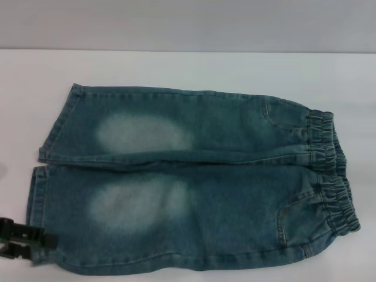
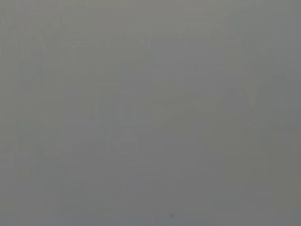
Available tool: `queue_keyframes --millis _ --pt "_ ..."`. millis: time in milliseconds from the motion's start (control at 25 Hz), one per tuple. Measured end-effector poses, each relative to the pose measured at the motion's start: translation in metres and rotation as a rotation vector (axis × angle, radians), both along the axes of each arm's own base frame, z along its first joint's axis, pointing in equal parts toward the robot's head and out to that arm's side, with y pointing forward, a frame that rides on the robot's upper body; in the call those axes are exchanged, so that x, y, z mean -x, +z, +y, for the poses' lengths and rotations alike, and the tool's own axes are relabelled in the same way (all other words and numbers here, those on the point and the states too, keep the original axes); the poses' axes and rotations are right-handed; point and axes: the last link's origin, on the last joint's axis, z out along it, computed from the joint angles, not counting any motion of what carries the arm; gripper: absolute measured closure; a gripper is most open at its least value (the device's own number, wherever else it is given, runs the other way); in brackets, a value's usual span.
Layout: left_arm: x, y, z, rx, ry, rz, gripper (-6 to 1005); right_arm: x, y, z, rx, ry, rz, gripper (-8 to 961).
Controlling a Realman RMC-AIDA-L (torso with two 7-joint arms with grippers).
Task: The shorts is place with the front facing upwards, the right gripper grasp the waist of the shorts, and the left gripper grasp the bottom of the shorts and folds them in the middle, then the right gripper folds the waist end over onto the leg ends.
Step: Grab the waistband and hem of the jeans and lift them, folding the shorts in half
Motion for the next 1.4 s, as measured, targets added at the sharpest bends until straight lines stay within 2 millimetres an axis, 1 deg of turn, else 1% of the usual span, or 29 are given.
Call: queue_keyframes --millis 200,360,1000,1400 --pt "-0.006 0.004 0.008 -0.032 -0.015 -0.023 152 0.001 0.0 0.001 0.001 0.0 -0.001 384" --pt "-0.008 0.004 0.01 -0.034 -0.021 -0.026 152 0.0 0.0 0.001 0.002 -0.001 -0.001 384" --pt "0.001 0.002 0.0 -0.001 -0.004 0.002 152 0.002 0.002 0.006 0.006 -0.004 -0.003 385" --pt "0.002 0.0 -0.001 0.008 -0.013 0.02 200 0.001 0.002 0.008 0.008 -0.015 0.004 385"
